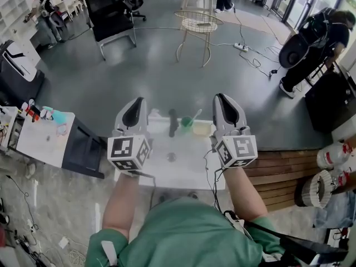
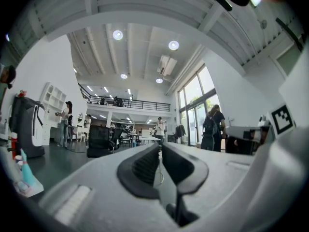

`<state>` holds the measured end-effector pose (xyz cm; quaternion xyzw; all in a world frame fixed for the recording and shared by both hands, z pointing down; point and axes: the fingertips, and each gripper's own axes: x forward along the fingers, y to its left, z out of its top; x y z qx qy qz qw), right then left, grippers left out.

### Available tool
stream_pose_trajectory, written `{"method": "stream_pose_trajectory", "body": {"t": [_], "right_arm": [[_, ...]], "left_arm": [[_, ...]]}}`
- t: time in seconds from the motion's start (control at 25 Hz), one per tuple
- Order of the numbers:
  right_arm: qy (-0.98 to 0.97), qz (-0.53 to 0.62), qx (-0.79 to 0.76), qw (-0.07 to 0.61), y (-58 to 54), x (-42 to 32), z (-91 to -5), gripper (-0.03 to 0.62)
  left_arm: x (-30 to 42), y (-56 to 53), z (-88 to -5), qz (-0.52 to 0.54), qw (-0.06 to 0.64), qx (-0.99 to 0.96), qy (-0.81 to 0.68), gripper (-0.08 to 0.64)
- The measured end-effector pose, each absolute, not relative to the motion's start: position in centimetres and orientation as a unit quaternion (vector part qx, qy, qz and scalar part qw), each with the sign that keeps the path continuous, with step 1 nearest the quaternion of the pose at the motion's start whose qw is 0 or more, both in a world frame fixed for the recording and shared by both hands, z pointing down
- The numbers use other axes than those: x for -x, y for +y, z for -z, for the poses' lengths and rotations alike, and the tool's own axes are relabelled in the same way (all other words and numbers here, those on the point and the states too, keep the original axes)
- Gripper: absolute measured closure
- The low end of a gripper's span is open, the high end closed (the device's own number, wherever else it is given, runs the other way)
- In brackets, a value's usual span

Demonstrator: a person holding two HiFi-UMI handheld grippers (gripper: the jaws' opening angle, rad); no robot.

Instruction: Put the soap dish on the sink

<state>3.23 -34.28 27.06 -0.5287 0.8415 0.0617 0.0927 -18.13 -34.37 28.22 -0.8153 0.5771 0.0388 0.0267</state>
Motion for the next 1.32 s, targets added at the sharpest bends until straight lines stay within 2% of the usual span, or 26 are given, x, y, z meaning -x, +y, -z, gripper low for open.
{"method": "stream_pose_trajectory", "body": {"t": [1.32], "right_arm": [[0.844, -0.043, 0.526, 0.091, -36.2, -4.0, -27.7, 0.568]], "left_arm": [[17.6, -36.5, -27.9, -0.031, 0.031, 0.813, 0.58, 0.546]]}}
